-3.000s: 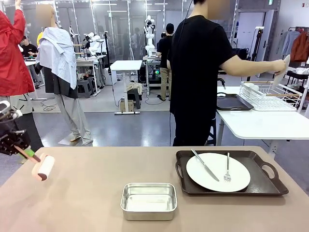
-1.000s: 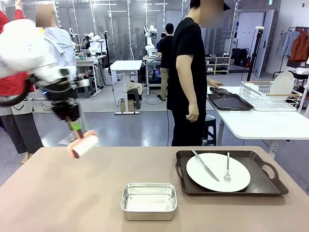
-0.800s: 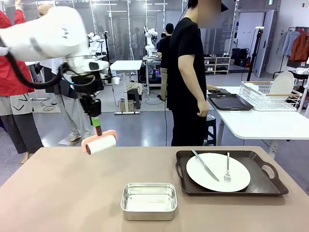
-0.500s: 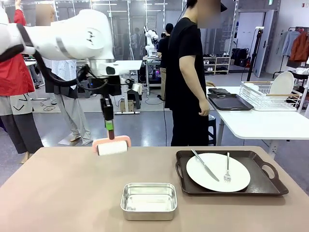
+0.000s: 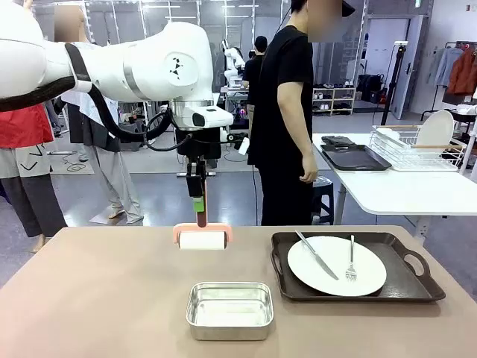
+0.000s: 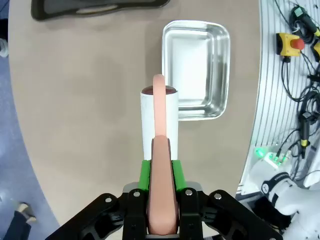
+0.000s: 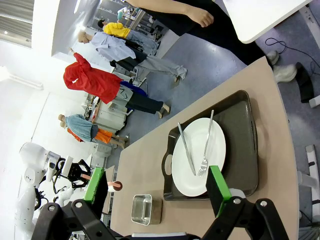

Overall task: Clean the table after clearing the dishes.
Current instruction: Place the Lint Roller back on top of the Airtight Container, then when the right (or left) Handle tray is removed, use the right hand (or left hand) to clean the right (or left) side of the table with the Lint Roller.

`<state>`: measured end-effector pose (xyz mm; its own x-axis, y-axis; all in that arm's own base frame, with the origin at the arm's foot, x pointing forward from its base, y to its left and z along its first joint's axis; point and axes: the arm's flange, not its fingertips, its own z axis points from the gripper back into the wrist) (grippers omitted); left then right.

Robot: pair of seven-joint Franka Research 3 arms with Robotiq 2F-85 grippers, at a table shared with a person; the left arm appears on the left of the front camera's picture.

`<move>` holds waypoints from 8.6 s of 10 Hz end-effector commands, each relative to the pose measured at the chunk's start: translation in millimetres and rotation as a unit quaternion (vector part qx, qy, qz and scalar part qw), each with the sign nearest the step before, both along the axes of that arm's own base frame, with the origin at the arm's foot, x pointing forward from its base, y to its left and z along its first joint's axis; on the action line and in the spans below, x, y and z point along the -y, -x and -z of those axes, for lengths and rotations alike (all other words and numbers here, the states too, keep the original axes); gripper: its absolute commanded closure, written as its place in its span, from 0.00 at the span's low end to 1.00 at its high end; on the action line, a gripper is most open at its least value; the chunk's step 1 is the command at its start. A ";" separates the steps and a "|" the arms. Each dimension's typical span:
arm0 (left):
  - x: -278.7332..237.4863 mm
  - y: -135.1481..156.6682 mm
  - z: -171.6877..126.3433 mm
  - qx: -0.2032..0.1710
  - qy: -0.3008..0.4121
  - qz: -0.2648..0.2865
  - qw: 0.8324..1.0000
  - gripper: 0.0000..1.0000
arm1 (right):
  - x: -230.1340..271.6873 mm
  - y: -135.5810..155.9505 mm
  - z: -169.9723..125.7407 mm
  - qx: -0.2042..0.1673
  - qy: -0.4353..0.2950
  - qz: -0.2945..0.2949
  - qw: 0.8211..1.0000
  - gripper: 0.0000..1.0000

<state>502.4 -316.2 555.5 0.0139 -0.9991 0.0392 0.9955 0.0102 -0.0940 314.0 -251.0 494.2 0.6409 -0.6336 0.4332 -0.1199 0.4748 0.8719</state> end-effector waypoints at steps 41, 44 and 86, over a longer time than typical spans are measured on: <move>48.1 2.3 135.9 -0.036 0.011 -0.006 0.999 0.00 | 0.5 2.3 -1.9 0.009 -0.002 -0.002 1.000 0.00; 26.8 -17.8 104.2 0.001 0.024 -0.081 0.996 0.00 | 0.5 2.3 -1.9 0.009 -0.002 -0.002 1.000 0.00; -558.9 265.9 11.4 0.151 0.539 -0.762 0.325 0.00 | 0.5 2.3 -1.9 0.009 -0.002 -0.002 1.000 0.00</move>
